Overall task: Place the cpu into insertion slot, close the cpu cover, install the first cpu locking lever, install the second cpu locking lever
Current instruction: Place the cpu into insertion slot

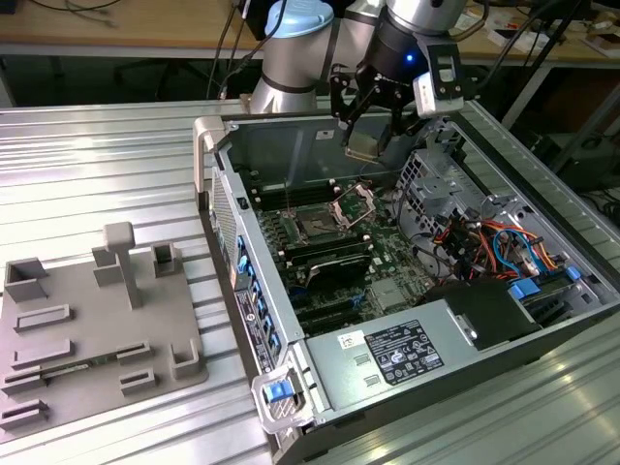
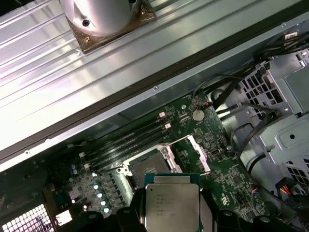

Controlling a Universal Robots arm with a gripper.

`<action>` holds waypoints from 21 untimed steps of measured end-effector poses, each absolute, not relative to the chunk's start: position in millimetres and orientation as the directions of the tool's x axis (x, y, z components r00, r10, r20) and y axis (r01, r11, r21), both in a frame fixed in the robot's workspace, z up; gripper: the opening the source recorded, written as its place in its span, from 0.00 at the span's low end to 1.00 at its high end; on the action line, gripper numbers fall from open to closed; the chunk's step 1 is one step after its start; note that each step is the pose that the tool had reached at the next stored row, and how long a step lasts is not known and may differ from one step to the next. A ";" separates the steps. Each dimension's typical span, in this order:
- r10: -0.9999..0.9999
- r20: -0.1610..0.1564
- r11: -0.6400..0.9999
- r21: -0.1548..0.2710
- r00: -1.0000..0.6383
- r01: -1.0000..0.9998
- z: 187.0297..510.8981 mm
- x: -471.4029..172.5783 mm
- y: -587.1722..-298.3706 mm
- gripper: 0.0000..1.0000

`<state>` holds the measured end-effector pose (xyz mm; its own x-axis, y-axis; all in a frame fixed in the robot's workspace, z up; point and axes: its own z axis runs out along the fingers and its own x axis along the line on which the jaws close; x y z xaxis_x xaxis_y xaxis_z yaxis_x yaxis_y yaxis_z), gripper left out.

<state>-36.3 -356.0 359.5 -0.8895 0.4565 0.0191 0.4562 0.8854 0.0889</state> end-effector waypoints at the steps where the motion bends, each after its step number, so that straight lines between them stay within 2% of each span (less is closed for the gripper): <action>1: 0.468 0.019 0.879 0.089 -0.883 0.468 359.4 -36.3 -356.0 0.55; 21: 0.696 0.019 0.714 0.089 -0.717 0.695 355.5 -37.3 -356.0 0.55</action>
<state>-37.3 -356.0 355.5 -0.7174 0.6964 0.0191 0.6949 0.7136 0.0888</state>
